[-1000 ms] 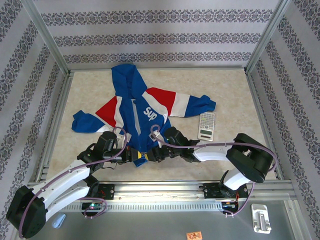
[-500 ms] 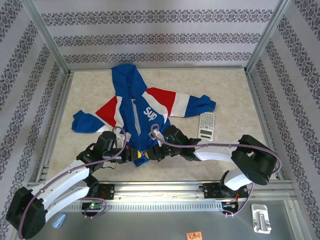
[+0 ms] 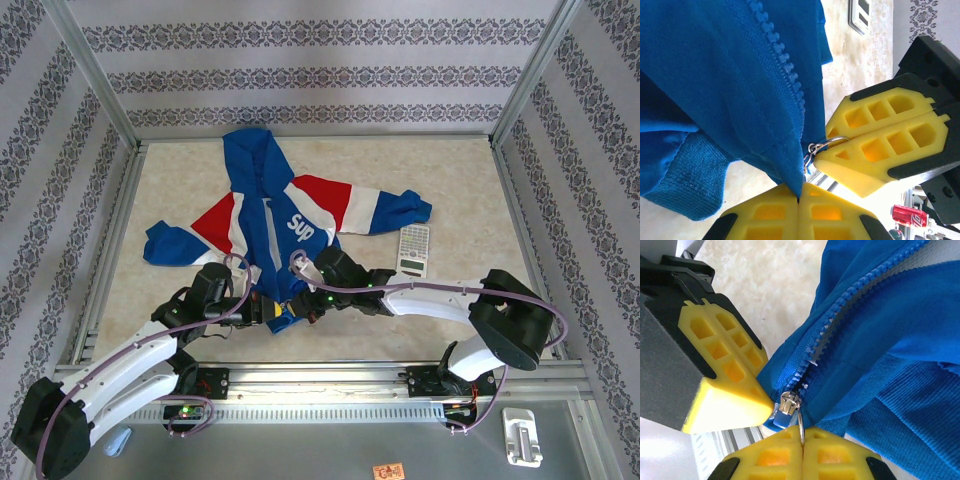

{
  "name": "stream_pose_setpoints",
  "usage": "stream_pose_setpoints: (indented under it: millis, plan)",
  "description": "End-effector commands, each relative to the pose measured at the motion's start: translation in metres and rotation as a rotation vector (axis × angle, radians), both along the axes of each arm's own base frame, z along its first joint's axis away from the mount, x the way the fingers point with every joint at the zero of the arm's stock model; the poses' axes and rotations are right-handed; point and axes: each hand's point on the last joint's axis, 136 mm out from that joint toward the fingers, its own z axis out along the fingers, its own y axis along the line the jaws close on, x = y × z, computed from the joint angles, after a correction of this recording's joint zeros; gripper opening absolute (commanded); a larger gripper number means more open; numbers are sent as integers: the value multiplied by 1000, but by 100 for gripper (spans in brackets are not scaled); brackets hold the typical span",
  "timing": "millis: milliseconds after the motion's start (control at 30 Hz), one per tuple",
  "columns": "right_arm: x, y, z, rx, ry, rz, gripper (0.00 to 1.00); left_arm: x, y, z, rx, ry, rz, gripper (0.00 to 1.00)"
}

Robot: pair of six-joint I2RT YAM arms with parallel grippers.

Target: Zip up the jacket

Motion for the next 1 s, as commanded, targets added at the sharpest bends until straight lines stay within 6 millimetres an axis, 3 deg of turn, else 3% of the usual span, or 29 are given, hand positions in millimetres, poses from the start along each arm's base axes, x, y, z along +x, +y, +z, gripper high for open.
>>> stream_pose_setpoints:
  millis: [0,333,767,967]
  plan:
    - [7,-6,-1,-72,-62,-7,0,-10,2,1,19,24,-41,0]
    - [10,-4,5,-142,-135,32,0,-16,7,-6,61,41,-59,0]
    - [13,-1,-1,-241,-151,77,0,-17,6,-1,71,21,-88,0]
    - [-4,7,3,-195,-149,187,2,-13,7,-2,89,16,-83,0]
